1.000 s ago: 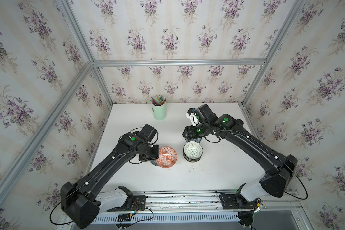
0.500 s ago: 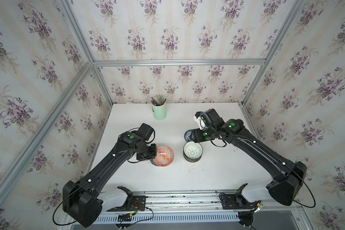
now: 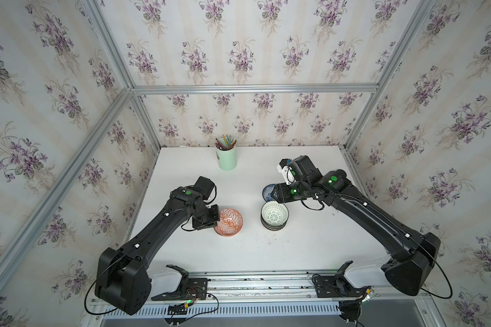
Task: Stack the bowls
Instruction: Place the bowl on the bowl.
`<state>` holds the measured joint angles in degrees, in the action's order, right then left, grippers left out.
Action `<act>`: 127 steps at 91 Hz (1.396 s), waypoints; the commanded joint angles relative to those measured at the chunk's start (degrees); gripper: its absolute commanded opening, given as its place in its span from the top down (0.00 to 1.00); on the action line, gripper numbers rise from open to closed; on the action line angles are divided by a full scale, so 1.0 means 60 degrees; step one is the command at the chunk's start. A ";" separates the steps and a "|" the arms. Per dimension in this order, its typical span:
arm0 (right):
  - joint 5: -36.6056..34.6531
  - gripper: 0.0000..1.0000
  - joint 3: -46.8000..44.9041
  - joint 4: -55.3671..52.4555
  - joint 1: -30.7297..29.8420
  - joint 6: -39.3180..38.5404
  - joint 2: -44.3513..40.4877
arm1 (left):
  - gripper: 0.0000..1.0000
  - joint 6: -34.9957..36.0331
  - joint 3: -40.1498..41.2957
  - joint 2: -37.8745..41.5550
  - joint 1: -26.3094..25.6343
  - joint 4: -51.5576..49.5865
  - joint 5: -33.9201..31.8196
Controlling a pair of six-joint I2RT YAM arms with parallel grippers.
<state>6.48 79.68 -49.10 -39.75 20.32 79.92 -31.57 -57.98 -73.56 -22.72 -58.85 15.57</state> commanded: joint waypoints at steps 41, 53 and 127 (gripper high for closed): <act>0.0330 0.40 -0.0405 0.0526 0.0002 0.0184 -0.0437 | 1.00 0.0047 0.0505 -0.0529 0.0547 0.1400 0.0370; 0.0446 0.40 -0.0527 0.0625 -0.0006 0.0225 -0.0452 | 1.00 0.0003 0.0723 -0.0586 0.0617 0.1628 0.0333; 0.0531 0.41 -0.0945 0.0786 0.0005 0.0232 -0.0547 | 1.00 -0.0042 0.1244 -0.0806 0.0798 0.2082 0.0236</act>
<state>9.69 74.06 -45.56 -39.75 21.45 76.82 -31.70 -50.68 -78.41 -17.98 -47.24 16.53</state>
